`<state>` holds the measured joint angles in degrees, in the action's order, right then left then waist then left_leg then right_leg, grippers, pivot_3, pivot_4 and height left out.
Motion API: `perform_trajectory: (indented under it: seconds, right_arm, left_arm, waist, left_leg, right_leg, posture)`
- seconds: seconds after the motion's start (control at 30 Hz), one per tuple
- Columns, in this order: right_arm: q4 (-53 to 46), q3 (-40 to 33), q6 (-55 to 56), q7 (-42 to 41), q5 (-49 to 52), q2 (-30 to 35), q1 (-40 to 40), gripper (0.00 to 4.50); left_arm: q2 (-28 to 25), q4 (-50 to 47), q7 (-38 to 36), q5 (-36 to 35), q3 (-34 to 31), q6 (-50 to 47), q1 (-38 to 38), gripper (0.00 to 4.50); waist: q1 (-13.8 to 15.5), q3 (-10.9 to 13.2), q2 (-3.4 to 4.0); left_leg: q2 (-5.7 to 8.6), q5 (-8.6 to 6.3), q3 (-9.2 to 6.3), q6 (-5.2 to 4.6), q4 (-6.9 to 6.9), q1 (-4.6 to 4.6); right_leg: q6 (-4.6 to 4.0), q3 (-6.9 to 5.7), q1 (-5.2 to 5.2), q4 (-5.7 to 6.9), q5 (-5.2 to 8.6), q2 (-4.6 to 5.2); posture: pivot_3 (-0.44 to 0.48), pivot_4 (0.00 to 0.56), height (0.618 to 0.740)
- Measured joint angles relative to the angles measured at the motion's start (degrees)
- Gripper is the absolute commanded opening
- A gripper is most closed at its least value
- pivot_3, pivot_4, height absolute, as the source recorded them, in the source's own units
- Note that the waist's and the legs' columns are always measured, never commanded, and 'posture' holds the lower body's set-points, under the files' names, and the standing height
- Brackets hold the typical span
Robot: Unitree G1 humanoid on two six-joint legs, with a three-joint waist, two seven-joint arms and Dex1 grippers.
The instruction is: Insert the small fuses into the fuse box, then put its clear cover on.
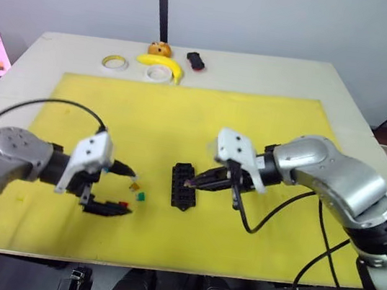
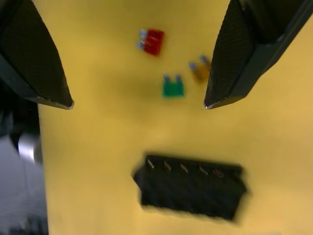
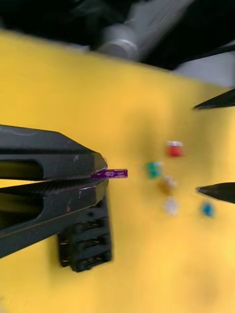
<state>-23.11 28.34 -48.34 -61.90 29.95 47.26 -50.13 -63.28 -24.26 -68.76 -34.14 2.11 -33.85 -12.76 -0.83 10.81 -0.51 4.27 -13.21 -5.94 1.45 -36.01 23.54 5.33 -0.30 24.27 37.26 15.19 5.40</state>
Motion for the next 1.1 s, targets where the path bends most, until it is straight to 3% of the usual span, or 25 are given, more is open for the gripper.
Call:
perform_trajectory:
  seconds: [0.17, 0.53, 1.1]
  right_arm:
    - [2.07, 4.55, 2.16, -1.71, -7.12, -2.10, -2.17, 0.00]
    - [3.04, 6.66, 2.48, -5.14, -13.02, -3.81, -2.38, 0.00]
    - [3.03, 6.66, 2.43, -5.99, -15.91, -5.20, -1.19, 0.00]
  left_arm:
    - [3.16, -0.10, 0.08, 2.98, 0.20, 4.12, -0.75, 4.48]
    - [10.25, 1.11, 2.96, 8.79, 4.24, 6.36, -2.31, 4.48]
    - [12.66, 3.30, 3.56, 12.39, 6.09, 7.23, -3.93, 4.48]
  waist:
    - [0.10, 0.01, -0.02]
    - [0.04, 0.01, -0.03]
    - [0.02, 0.01, -0.03]
  left_leg:
    - [-0.03, 0.00, -0.02, 0.00, -0.07, 0.03]
    - [-0.02, -0.02, -0.02, -0.03, -0.12, 0.03]
    - [-0.02, -0.01, -0.03, -0.03, -0.14, 0.03]
  right_leg:
    - [-0.02, -0.01, 0.00, 0.00, -0.02, -0.02]
    - [0.05, -0.01, 0.00, 0.07, -0.07, -0.09]
    - [0.05, 0.00, 0.00, 0.10, -0.08, -0.20]
  posture:
    - [0.000, 0.150, 0.740]
    - [0.000, 0.150, 0.740]
    - [0.000, 0.150, 0.740]
